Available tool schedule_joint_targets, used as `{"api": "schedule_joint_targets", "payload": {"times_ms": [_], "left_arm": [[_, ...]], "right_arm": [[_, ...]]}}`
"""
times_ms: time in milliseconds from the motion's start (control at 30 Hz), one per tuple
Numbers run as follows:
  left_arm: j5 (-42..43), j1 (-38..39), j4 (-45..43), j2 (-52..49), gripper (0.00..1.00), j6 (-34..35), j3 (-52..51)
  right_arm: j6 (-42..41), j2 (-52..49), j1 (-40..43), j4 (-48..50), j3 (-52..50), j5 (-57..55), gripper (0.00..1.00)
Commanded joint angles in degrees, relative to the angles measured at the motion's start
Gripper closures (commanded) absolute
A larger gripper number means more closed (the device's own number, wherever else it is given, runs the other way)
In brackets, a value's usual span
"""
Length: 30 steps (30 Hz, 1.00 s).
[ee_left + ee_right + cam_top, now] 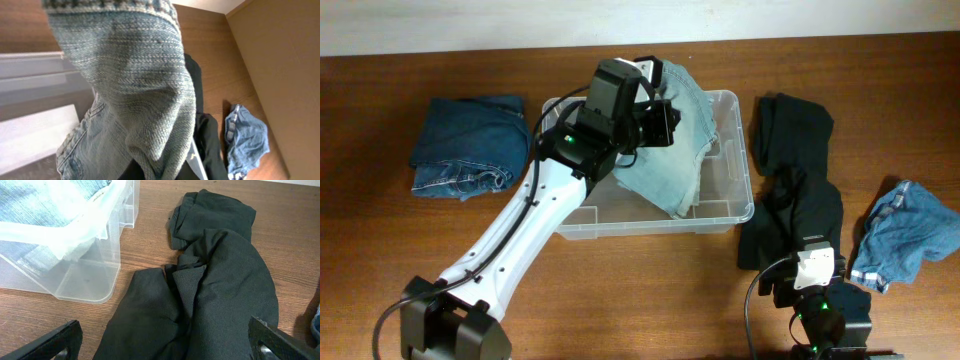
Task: Pack container
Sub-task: 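Carry the light-blue jeans over the bin and lower them inside, then release the jeans and withdraw the left gripper to the left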
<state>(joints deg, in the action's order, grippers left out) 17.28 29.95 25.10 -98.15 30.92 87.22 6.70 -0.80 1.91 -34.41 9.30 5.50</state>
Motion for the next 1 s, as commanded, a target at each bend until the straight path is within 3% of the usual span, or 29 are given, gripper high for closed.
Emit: {"api": "schedule_joint_targets", "payload": {"times_ms": [0,267,333,500,600,667,700,733,967], "left_arm": [[-3.65,-0.26,2.89,-0.02,0.99,1.64,0.98],[-18.51,-0.5,14.12,-3.82,0.99,1.62,0.98],[-19.69,-0.61,16.13,-4.39,0.94,1.64,0.98],[-26.43,-0.66,19.82,-4.74,0.66,0.81,1.01],[-30.67,-1.62,20.04,-4.09,0.54,-3.1,1.01],[-30.82,-3.54,20.44,-2.89,0.41,-6.95,1.01],[-30.8,-4.57,20.85,-2.27,0.31,-7.04,1.01],[-30.58,-6.01,21.33,-1.53,0.0,-7.04,1.01],[-30.23,-17.51,22.69,3.17,0.0,-9.86,1.01]], "right_arm": [[0.35,0.44,0.42,-0.04,-0.35,0.31,0.01],[0.35,0.44,0.42,-0.04,-0.35,0.31,0.02],[0.35,0.44,0.42,-0.04,-0.35,0.31,0.02],[0.35,0.44,0.42,-0.04,-0.35,0.31,0.02],[0.35,0.44,0.42,-0.04,-0.35,0.31,0.02],[0.35,0.44,0.42,-0.04,-0.35,0.31,0.01],[0.35,0.44,0.42,-0.04,-0.35,0.31,0.01],[0.35,0.44,0.42,-0.04,-0.35,0.31,0.02],[0.35,0.44,0.42,-0.04,-0.35,0.31,0.01]]}}
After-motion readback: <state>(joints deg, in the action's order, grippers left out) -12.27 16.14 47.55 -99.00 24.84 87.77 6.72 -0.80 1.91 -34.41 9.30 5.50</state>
